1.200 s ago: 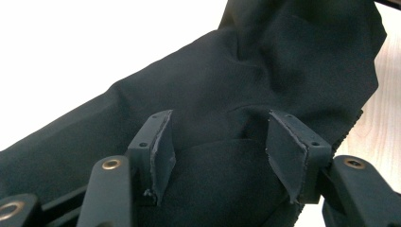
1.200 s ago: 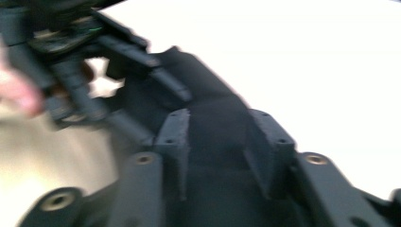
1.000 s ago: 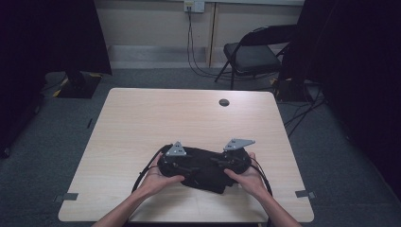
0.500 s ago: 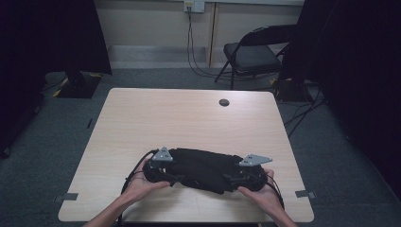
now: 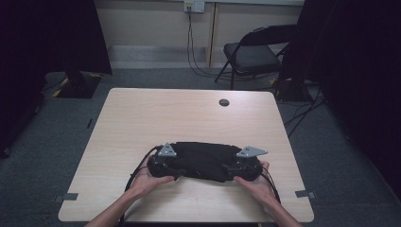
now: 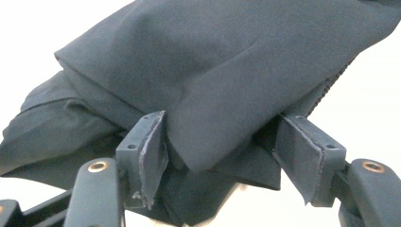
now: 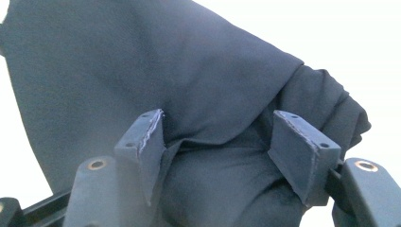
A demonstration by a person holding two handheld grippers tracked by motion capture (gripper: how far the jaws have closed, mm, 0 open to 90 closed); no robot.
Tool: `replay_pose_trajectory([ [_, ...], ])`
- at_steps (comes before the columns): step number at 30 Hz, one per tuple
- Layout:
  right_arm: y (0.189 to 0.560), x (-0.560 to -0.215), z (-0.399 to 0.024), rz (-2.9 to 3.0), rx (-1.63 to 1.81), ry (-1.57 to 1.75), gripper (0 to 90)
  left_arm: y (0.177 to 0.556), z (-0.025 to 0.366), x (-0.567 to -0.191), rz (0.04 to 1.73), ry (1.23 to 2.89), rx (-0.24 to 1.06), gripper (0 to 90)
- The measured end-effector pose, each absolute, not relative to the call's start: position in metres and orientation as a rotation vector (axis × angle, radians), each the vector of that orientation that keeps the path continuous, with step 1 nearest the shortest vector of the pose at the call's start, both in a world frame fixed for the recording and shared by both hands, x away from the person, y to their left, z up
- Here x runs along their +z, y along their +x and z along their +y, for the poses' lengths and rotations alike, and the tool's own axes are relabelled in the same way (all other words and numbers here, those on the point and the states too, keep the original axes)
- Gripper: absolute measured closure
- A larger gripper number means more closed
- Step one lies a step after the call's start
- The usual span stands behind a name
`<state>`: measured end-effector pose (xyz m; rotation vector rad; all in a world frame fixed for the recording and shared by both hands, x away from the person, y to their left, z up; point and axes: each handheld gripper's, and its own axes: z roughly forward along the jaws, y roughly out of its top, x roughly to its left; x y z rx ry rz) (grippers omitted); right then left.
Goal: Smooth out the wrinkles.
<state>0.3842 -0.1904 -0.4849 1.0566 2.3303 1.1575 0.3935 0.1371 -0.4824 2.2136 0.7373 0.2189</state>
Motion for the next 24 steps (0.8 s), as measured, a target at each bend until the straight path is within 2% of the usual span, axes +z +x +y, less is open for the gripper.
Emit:
replay_pose_trajectory([
  [3, 0.381, -0.481, -0.193, 2.327, 1.176, 1.041, 34.1, 0.391, 0.142, -0.478, 0.73, 2.201, 0.212, 35.8],
  [4, 0.379, -0.474, -0.198, 2.323, 1.196, 1.067, 25.3, 0.388, 0.149, -0.473, 0.743, 2.179, 0.206, 35.0],
  [9, 0.374, -0.463, -0.214, 2.267, 1.259, 1.145, 22.4, 0.379, 0.168, -0.46, 0.754, 2.118, 0.208, 31.1],
  [13, 0.367, -0.455, -0.242, 2.181, 1.283, 1.228, 18.8, 0.373, 0.197, -0.458, 0.794, 2.109, 0.28, 29.3],
  [18, 0.367, -0.463, -0.288, 2.083, 1.192, 1.376, 17.9, 0.37, 0.245, -0.461, 0.918, 2.077, 0.343, 28.2],
  [21, 0.37, -0.468, -0.303, 2.046, 1.145, 1.441, 18.1, 0.371, 0.275, -0.467, 1.023, 2.065, 0.406, 28.1],
  [23, 0.372, -0.471, -0.306, 2.038, 1.117, 1.46, 18.0, 0.373, 0.282, -0.471, 1.056, 2.067, 0.408, 27.9],
  [24, 0.378, -0.478, -0.311, 2.038, 1.061, 1.491, 17.7, 0.376, 0.293, -0.476, 1.156, 2.058, 0.484, 28.6],
])
